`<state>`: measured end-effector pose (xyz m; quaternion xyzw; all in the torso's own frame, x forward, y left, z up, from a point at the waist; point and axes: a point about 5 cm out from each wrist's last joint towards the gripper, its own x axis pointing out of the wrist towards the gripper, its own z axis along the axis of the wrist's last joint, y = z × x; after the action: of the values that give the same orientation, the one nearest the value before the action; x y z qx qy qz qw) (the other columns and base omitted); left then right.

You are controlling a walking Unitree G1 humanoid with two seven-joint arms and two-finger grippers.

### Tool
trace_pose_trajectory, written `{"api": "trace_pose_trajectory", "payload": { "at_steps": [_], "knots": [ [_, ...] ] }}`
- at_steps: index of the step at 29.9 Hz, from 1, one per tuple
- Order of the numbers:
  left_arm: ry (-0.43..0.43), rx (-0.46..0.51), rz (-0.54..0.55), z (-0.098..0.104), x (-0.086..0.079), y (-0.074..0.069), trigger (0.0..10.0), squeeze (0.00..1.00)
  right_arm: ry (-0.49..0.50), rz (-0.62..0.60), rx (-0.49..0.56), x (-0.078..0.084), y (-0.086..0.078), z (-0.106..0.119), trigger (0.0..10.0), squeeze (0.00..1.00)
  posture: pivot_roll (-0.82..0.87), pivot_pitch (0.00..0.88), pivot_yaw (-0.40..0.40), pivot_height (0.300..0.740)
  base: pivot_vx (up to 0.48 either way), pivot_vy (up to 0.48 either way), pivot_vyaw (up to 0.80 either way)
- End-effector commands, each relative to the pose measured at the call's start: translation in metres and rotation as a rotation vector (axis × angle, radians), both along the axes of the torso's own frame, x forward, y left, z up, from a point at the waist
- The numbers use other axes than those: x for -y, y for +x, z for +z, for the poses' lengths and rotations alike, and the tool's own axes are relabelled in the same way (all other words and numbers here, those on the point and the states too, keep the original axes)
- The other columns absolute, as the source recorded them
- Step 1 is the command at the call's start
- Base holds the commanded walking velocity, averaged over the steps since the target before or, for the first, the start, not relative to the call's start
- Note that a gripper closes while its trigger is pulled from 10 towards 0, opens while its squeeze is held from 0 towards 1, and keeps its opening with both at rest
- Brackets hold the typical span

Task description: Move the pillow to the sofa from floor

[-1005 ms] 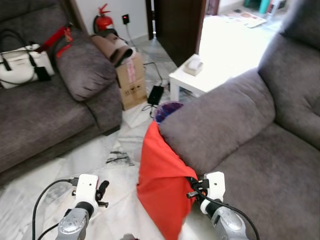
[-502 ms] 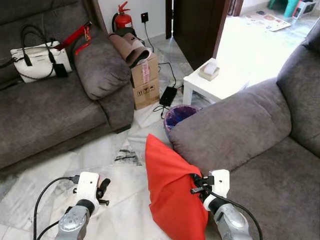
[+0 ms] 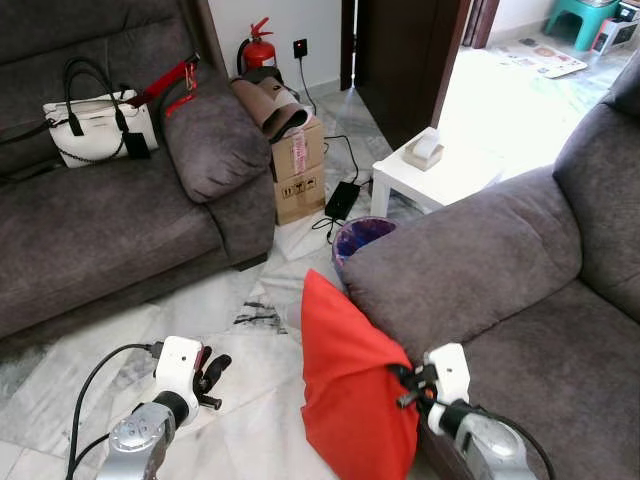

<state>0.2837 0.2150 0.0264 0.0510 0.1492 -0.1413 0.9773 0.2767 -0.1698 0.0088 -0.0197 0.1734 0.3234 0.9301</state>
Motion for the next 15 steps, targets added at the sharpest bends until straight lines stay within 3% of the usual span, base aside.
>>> {"api": "trace_pose_trajectory", "payload": {
  "at_steps": [1,6,14,15],
  "knots": [
    [0.052,-0.062,-0.055,-0.008,-0.004,-0.006,10.0,0.0,-0.03,0.18,-0.032,-0.011,-0.011,-0.005,10.0,0.0,0.01,0.148,0.092,0.74,0.0,0.0,0.0],
    [0.03,-0.052,-0.053,-0.004,-0.004,-0.003,10.0,0.0,0.011,0.325,-0.144,-0.016,-0.028,-0.015,10.0,0.0,0.01,0.133,0.094,0.74,0.0,0.0,0.0],
    [0.007,-0.046,-0.141,0.002,0.007,0.001,10.0,0.0,0.051,0.502,-0.18,-0.021,-0.038,-0.008,10.0,0.0,0.0,0.118,0.096,0.74,0.0,0.0,0.0],
    [0.035,-0.056,-0.216,0.003,0.01,0.0,10.0,0.64,0.061,0.539,-0.19,-0.021,-0.039,-0.005,10.0,0.0,0.0,0.114,0.095,0.74,0.0,0.0,0.0]
  ]
}}
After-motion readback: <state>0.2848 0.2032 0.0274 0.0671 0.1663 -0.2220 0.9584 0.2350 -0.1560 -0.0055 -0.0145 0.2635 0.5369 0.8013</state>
